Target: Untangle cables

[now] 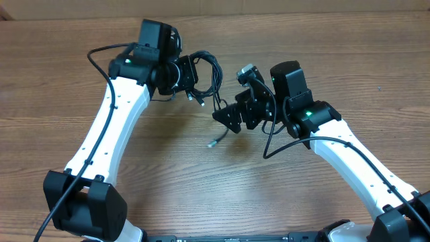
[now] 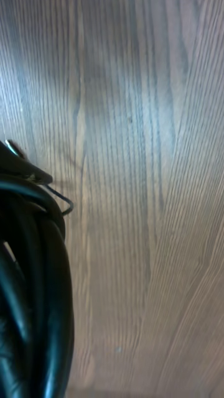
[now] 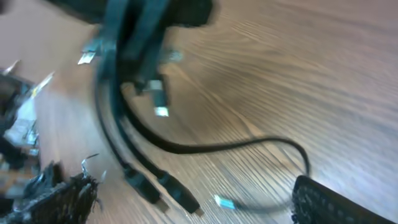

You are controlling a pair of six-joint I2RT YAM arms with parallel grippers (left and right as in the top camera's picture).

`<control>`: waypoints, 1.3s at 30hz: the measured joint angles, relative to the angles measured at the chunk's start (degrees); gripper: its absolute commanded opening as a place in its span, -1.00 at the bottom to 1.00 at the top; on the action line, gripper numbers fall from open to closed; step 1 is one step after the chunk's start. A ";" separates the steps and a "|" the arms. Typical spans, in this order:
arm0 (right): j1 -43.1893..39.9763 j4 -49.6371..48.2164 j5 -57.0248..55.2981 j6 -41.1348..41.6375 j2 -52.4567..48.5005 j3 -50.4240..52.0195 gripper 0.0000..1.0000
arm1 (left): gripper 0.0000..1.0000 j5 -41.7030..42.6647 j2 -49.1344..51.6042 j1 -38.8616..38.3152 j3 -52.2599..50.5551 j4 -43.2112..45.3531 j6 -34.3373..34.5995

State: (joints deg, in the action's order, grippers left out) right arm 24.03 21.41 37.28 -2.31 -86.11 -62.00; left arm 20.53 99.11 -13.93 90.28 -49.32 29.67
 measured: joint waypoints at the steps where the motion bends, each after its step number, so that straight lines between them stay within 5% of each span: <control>1: 0.00 -0.50 1.36 -0.92 0.00 0.00 0.89 | -0.92 0.61 0.00 0.00 -0.02 -0.04 -0.09; 3: 0.00 -1.70 4.02 -2.58 0.00 0.00 0.74 | -0.92 2.10 0.00 -0.11 -0.02 -0.22 -0.13; 14: 0.00 -0.20 8.44 -1.60 -0.33 0.00 -0.92 | -0.92 5.25 0.00 -0.33 -0.02 -0.17 0.15; 28: 0.02 0.70 10.29 15.54 0.09 0.00 -0.92 | -0.91 -8.72 0.00 -6.82 -0.02 0.44 7.74; 39: -1.60 5.99 6.62 21.44 2.86 -2.05 -0.93 | -0.91 -15.37 0.00 -12.37 0.02 4.37 5.33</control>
State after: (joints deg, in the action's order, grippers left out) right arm 22.44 27.40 43.90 19.14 -83.24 -64.05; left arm 5.17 99.11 -26.30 90.30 -44.95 35.00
